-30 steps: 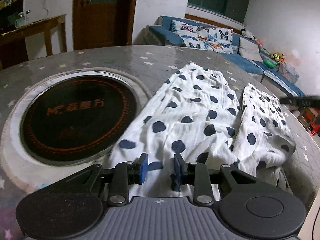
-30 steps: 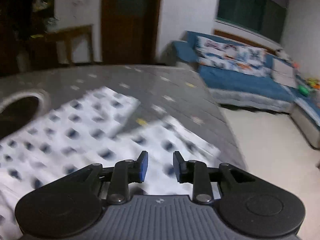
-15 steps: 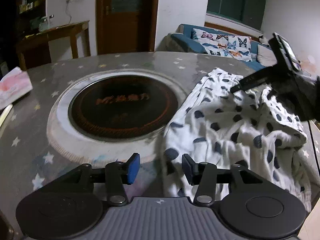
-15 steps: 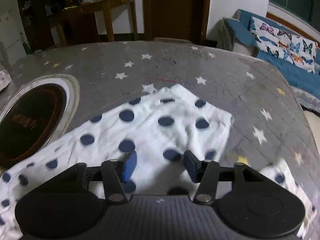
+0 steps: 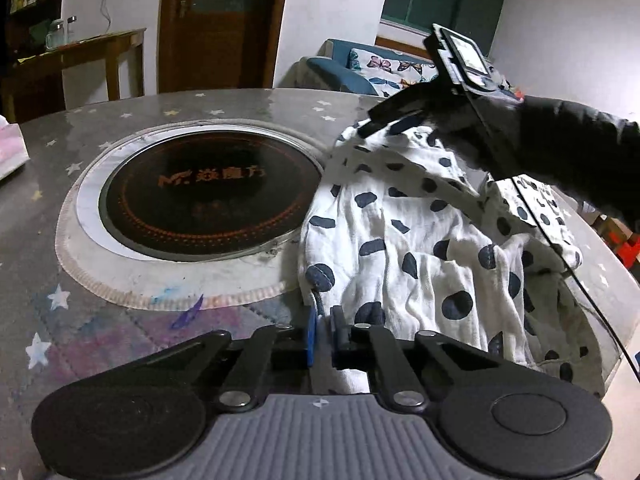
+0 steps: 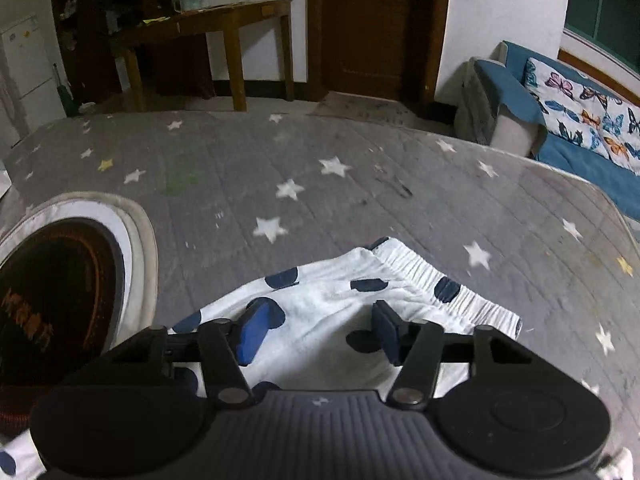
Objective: Fold clothes
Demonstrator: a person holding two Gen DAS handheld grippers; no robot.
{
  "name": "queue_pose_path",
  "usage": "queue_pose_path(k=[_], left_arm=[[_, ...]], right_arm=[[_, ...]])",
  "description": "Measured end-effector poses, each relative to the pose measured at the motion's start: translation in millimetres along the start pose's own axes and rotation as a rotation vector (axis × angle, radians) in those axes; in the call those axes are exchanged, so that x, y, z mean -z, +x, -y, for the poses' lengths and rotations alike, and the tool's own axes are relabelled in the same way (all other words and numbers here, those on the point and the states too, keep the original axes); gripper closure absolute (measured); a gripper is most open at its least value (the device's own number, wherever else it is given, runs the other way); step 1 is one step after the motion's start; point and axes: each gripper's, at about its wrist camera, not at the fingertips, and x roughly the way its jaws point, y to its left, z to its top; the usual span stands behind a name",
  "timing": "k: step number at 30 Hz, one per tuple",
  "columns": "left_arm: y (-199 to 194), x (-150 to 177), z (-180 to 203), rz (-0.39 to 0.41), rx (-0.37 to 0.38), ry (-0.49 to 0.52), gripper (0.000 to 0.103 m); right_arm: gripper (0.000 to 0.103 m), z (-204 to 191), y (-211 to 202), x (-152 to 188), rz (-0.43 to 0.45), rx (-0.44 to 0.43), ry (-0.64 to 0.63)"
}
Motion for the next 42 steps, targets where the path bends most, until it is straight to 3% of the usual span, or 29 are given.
queue_pose_path(k=[2,4,14,17,23,28,31,35,42], left_arm=[[-2.1,-0.1,-1.3,0.004,0.0,-0.005,0.098],[-4.8,0.0,-4.2,0.01,-0.001,-0.014,0.1],[-16.2,3.0,-16.4,0.003,-0.002,-0.058,0.102],[-19.9,3.8,-18.4,-0.006,-0.008,-0.064,0.103],[-33.3,4.8,-18.1,0.003,-0.05,-0.054,0.102],[-45.8,-4.8,-10.2,0.052,-0.039,-0.032,0.1],[-45.5,-11.3,8.1,0.073,0.013,-0.007,0.099],[-35.4,-17.6,39.6,0.076,0.094,0.028,0.099],[-14.2,-27.2,94.4,0.058,0.23,0.131,0.099]], right_arm=[[0.064,-3.6,4.9,-6.6,0.006,-0.009,0.0],[0.067,-9.7,12.0,-14.7,0.009,-0.019,-0.006],[0.067,-67.8,57.4,-60.0,0.045,-0.132,-0.078],[0.061,-91.9,68.3,-71.6,0.038,-0.158,-0.129],[0.062,-104.6,41.1,-76.9,0.061,-0.195,-0.172],[0.062,-68.6,-11.3,-51.8,0.053,-0.132,-0.186],[0.062,-32.7,-37.8,-24.6,0.022,-0.077,-0.163],[0.062,26.6,-67.9,21.8,-0.038,0.013,-0.063],[0.062,108.5,-121.2,98.5,-0.07,0.088,0.148]])
